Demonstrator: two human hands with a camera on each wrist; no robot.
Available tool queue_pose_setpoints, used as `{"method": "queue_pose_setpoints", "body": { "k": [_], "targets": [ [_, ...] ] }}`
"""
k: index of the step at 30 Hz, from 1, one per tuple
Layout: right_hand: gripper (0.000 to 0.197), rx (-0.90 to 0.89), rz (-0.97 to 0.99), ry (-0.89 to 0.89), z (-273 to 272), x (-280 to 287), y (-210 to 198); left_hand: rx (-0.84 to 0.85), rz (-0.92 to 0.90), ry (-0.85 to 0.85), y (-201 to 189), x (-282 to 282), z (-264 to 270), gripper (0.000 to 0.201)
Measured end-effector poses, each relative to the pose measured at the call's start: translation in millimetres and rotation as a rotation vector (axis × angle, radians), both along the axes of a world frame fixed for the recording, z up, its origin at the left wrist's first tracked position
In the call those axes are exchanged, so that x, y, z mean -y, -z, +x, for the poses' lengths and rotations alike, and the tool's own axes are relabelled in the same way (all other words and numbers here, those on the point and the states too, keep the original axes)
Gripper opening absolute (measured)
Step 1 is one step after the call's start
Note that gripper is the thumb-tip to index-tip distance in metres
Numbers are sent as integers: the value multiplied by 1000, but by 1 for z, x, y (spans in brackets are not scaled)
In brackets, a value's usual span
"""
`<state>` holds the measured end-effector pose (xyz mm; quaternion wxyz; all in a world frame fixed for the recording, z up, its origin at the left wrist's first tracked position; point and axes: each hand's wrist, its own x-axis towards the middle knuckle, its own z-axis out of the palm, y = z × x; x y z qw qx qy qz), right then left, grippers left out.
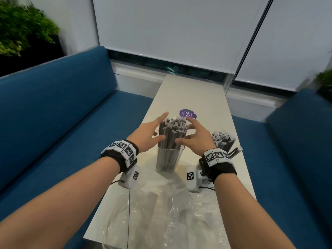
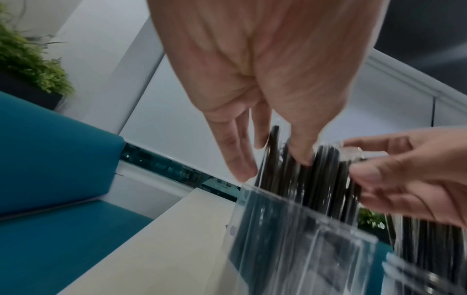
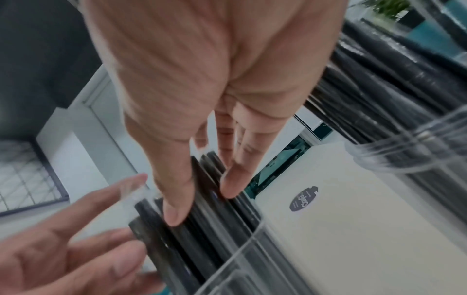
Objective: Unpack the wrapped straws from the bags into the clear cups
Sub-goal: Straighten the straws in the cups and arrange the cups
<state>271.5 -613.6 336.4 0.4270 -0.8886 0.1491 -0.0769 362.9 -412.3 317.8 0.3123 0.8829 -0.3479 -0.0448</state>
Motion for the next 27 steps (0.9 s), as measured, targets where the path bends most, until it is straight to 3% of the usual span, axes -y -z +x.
{"method": "queue_pose_setpoints", "body": {
  "k": [3, 9, 12, 16, 18, 20, 23, 25, 27],
  "targets": [
    [103, 11, -4, 3, -30, -7, -5, -106, -45, -45, -4, -11, -8, 100],
    [36, 139, -144, 11, -148, -4, 15, -53, 62, -54, 8, -59, -49, 52],
    [37, -46, -378, 87, -205, 17, 60, -135, 218, 26, 31, -74, -94, 75],
    [82, -639, -498, 47, -245, 43, 123, -341, 512, 66, 79, -60, -143, 119],
    [76, -676, -442, -7, -254, 41, 144, -344, 643, 62, 105, -48, -160, 123],
    [57, -612, -490, -43, -258, 36, 156, -273, 742, 75, 126, -37, -175, 106],
    [46, -504, -518, -39, -259, 32, 160, -196, 634, 4, 132, -21, -190, 60],
    [45, -390, -371, -6, -254, 26, 149, -279, 429, -84, 119, -7, -197, 57],
    [42, -226, -253, -1, -246, 12, 131, -431, 162, -156, 94, 7, -211, 67]
  ]
}}
